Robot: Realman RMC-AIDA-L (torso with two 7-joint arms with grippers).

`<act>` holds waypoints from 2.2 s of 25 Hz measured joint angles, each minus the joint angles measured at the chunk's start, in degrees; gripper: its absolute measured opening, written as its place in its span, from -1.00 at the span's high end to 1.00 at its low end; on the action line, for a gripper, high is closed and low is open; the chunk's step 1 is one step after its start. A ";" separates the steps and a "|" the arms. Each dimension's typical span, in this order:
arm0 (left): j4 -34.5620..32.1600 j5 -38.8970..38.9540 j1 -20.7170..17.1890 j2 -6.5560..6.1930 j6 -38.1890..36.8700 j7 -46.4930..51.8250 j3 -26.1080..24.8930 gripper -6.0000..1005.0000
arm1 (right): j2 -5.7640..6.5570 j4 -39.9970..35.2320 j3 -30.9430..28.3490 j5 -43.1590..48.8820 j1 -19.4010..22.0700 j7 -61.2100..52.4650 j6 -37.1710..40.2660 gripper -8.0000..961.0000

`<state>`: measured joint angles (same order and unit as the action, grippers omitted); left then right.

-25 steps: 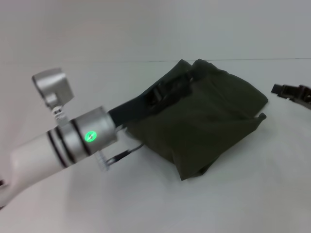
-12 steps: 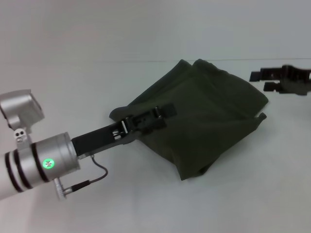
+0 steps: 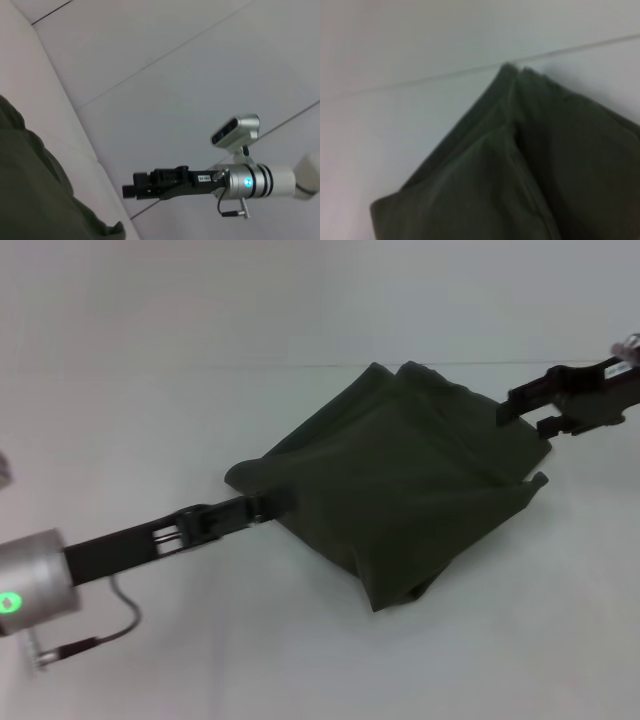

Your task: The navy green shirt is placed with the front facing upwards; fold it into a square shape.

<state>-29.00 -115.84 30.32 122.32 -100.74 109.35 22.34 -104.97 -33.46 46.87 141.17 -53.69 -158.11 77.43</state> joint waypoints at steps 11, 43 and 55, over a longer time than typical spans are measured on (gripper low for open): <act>-7.35 -2.29 -3.65 -1.93 -2.98 1.39 -0.94 -0.92 | -1.88 1.22 2.80 7.18 -3.04 -1.23 -3.78 -0.51; -7.13 -2.19 -3.34 -1.66 -2.80 0.87 -0.99 -0.92 | -3.71 8.29 -1.25 5.90 0.27 -0.18 -8.57 -0.50; -7.12 -1.58 -3.34 -1.66 -2.52 0.28 -1.07 -0.91 | -4.03 8.50 -4.34 5.86 1.01 -0.87 -9.08 -0.26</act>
<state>-36.12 -117.42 26.98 120.67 -103.26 109.63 21.26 -109.01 -24.96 42.53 147.03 -52.68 -158.98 68.35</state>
